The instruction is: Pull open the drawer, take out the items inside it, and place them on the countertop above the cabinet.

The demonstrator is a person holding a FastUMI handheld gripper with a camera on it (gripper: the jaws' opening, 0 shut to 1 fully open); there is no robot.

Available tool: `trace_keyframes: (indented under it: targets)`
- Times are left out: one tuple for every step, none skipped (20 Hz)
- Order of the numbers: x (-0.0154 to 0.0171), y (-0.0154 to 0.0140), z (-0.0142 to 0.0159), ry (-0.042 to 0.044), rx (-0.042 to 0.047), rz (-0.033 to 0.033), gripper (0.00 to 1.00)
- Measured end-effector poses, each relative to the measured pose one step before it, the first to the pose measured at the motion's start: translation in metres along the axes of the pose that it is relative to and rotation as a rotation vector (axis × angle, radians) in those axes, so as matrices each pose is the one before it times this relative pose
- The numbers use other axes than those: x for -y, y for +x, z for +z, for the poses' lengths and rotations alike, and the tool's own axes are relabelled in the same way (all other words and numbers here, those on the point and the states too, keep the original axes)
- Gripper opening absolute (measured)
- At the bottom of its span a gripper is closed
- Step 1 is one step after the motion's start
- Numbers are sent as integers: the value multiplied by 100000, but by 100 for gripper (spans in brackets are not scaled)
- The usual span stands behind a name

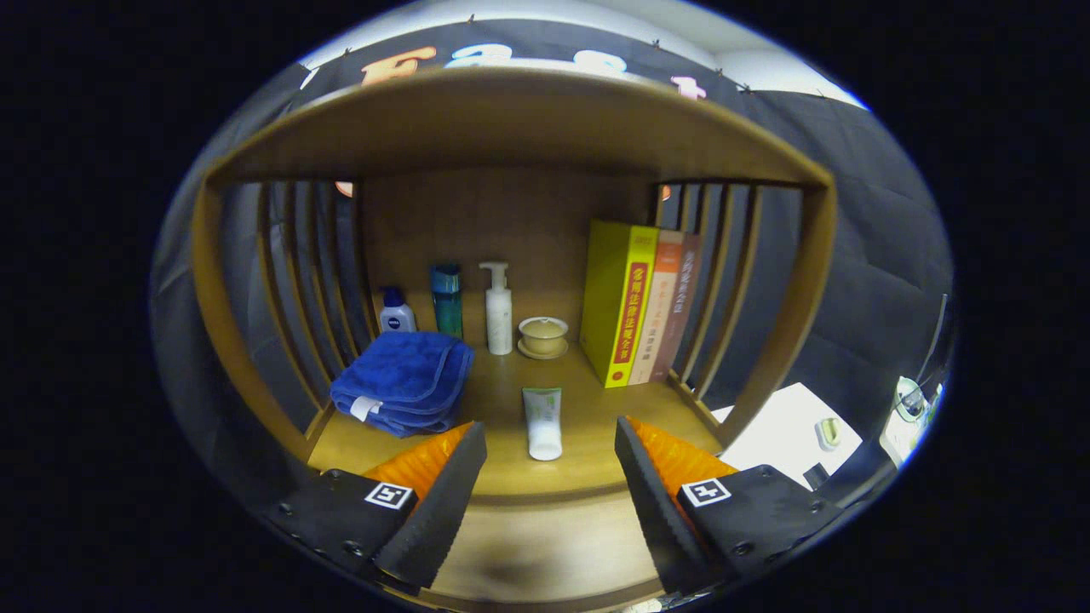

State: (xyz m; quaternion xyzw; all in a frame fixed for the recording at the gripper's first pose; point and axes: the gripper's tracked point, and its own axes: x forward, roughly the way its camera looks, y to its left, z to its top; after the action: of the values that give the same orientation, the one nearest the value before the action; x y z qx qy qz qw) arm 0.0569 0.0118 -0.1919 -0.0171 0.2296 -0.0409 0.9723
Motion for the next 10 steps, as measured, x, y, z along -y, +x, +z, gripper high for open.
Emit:
trace_keyframes:
  targets:
    - [224, -1783, -203, 392, 2387, -48, 99]
    - [281, -1799, -338, 553, 2259, 101, 99]
    - [277, -1702, -395, 419, 2257, 178, 99]
    - [487, -1632, -653, -280, 1961, -396, 99]
    - [607, -1619, -562, -227, 1838, -625, 99]
    - [238, -1401, -805, 7, 734, 507, 99]
    - [189, -1227, -1173, 1029, 331, 891, 99]
    - [283, -1095, -1208, 1720, -252, 402, 99]
    - [355, -990, -1537, 1650, -600, 955, 99]
    - [405, -924, -1243, 1149, -837, 515, 99]
